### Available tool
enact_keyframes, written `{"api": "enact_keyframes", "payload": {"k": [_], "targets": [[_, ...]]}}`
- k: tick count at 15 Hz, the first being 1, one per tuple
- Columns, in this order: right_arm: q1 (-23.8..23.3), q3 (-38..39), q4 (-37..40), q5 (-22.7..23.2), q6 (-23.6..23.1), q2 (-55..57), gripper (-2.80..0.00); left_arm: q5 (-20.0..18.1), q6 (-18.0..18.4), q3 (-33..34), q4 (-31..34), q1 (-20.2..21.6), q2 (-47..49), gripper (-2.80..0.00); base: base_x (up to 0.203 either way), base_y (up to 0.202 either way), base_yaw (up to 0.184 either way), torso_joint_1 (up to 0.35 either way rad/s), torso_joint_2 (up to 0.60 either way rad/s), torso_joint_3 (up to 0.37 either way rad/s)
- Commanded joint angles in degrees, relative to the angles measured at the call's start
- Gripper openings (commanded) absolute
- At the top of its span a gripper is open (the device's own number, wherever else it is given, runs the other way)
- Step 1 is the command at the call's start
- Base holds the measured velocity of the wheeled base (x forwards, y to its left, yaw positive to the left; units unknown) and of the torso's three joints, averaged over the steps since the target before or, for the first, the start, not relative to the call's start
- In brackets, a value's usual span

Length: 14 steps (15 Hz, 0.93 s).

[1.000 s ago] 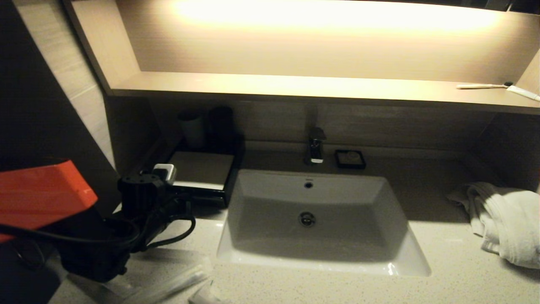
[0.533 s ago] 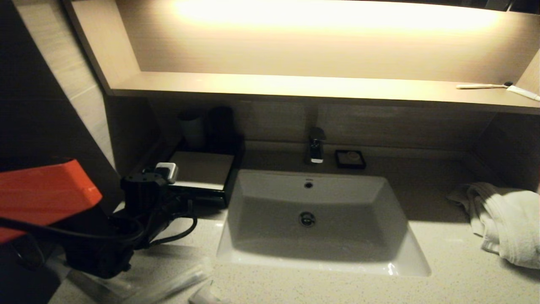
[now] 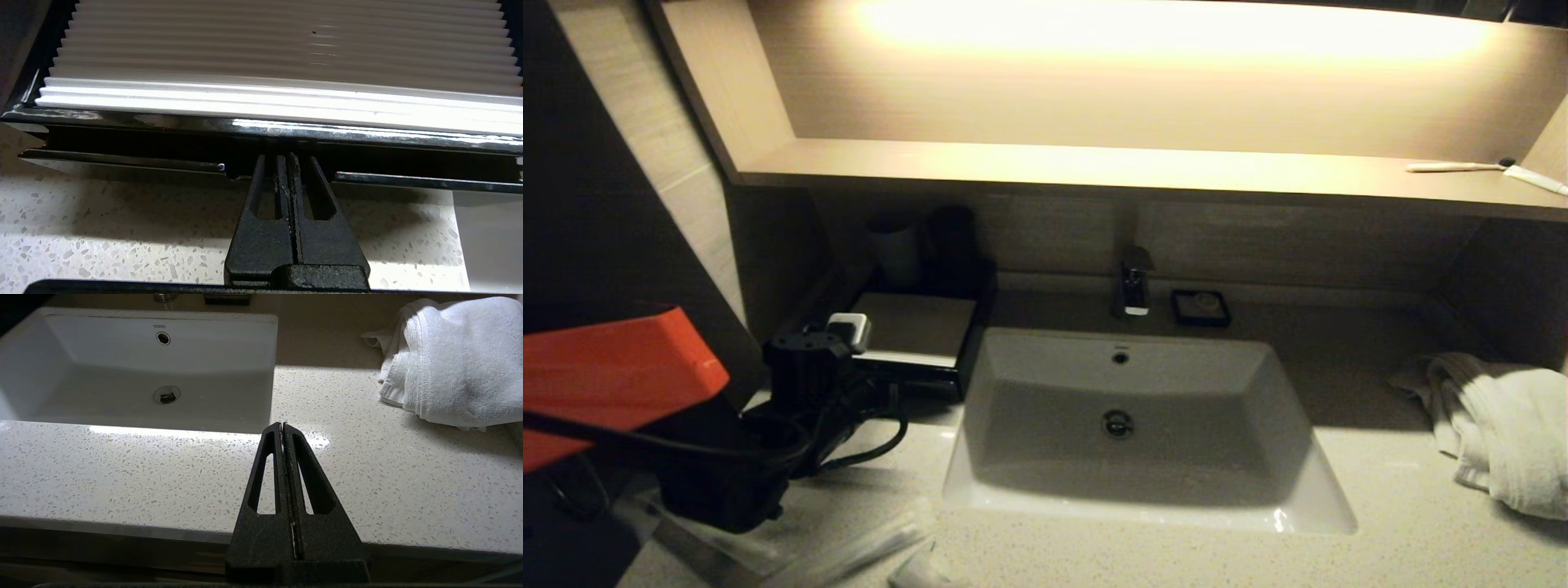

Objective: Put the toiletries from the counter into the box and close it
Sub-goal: Open the drawer

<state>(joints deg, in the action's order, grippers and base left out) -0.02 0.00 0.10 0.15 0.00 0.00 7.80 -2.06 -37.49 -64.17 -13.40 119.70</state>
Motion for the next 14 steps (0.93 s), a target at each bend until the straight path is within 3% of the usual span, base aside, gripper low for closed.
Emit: {"api": "enact_keyframes", "payload": {"k": [1,14], "targets": [[0.0,0.0,0.0,0.0,0.0,0.0,-2.80,0.1,0.0,-0.6,-0.5,0.0,0.7,-2.80,0.000,0.000,0.000,0.000,0.00,0.000],[0.0,0.0,0.0,0.0,0.0,0.0,-2.80,0.2,0.0,-1.4,0.1,0.5,0.7,-2.80,0.000,0.000,0.000,0.000,0.00,0.000]]}}
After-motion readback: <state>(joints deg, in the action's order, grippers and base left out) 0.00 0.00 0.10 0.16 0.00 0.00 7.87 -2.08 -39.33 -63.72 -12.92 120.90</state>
